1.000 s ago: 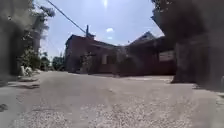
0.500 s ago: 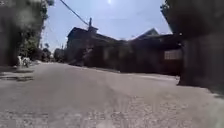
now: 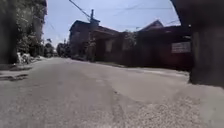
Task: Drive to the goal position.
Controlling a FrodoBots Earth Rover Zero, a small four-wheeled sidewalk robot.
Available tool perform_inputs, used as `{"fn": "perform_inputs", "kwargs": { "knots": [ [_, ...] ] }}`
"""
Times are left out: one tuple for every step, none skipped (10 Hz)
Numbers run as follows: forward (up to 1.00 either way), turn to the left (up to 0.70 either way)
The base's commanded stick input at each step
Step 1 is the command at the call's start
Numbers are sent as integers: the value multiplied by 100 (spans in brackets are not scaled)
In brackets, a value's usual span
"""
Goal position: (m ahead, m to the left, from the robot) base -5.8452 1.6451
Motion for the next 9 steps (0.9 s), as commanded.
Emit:
{"fn": "perform_inputs", "kwargs": {
  "knots": [
    [85,0],
    [85,0],
    [85,0],
    [85,0],
    [85,0],
    [85,0],
    [85,0],
    [85,0],
    [85,0]
  ]
}}
